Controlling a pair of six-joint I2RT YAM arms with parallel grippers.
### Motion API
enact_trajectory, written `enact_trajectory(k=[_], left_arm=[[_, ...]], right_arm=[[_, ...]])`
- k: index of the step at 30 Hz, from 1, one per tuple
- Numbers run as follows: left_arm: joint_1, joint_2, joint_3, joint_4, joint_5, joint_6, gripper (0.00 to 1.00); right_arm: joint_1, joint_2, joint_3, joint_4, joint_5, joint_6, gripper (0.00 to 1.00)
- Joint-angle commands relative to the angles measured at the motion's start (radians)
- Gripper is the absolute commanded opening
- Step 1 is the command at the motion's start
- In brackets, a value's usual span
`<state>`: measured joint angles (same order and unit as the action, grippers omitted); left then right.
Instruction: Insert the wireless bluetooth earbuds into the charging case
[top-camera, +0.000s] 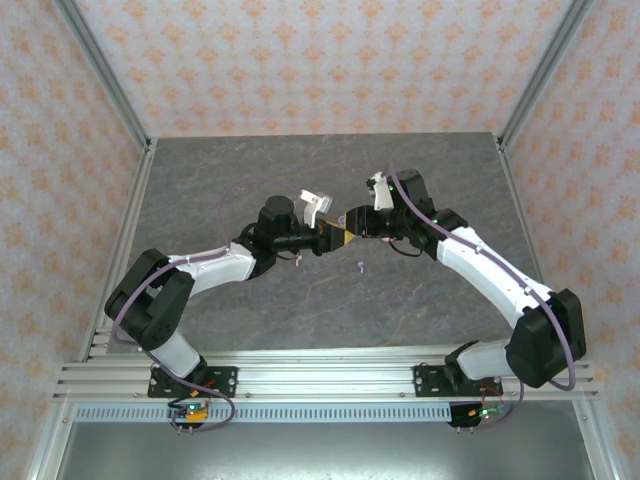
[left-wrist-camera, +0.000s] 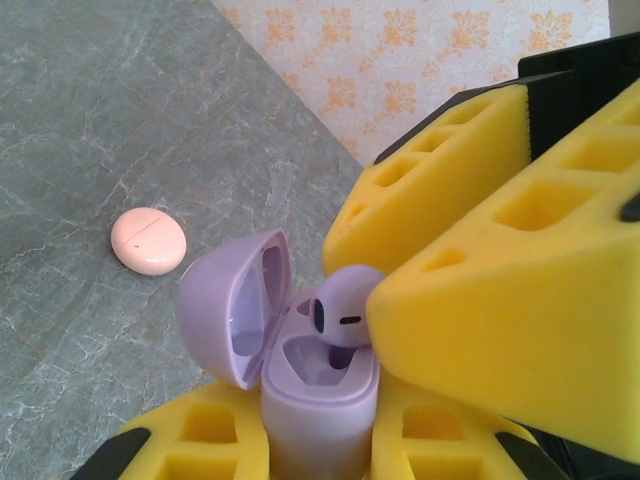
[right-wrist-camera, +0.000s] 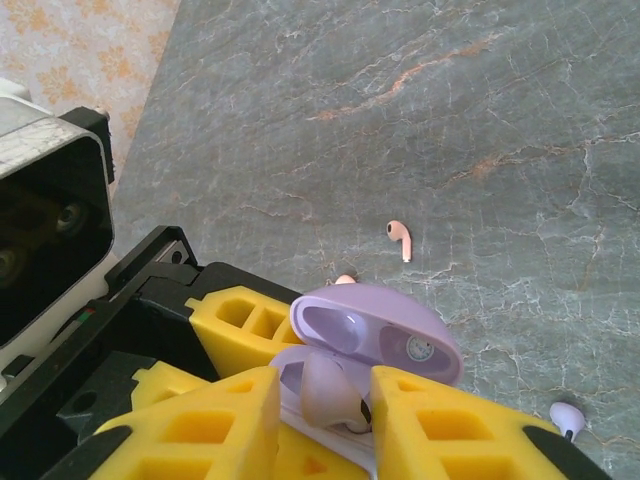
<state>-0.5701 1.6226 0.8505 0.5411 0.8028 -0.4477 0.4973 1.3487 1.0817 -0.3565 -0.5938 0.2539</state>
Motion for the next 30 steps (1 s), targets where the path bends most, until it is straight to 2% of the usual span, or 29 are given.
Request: enact_trajectory(k=[1,9,15,24,30], left_arm=[[-0.014,-0.009,0.027,0.050,-0.016,0.018,0.03],[-0.024,-0.031,0.018,0.013,-0.025,0.069,0.03],[-0.033,-0.065,0.003,-0.029,-0.052,0.133,0.04],[-0.032,-0.089,-0.004,-0.064,-0.078,0.167,0.03],[-0.046,-0.097,0.005,-0.133,-0.114,0.225,0.03]], right_arm=[[0.009,-0.028,0.040,-0.034,-0.022,-0.024,0.32],[0.009,-0.039,0.053,-0.057,0.013,-0.025,0.42],[0.009,-0.047,0.076,-0.100,0.037,-0.033,0.47],[0.009,-0.062,0.099,-0.145,0.058,-0.043,0.48],[0.009,-0.064,0.112,-0.154,0.025,-0.044,0.48]])
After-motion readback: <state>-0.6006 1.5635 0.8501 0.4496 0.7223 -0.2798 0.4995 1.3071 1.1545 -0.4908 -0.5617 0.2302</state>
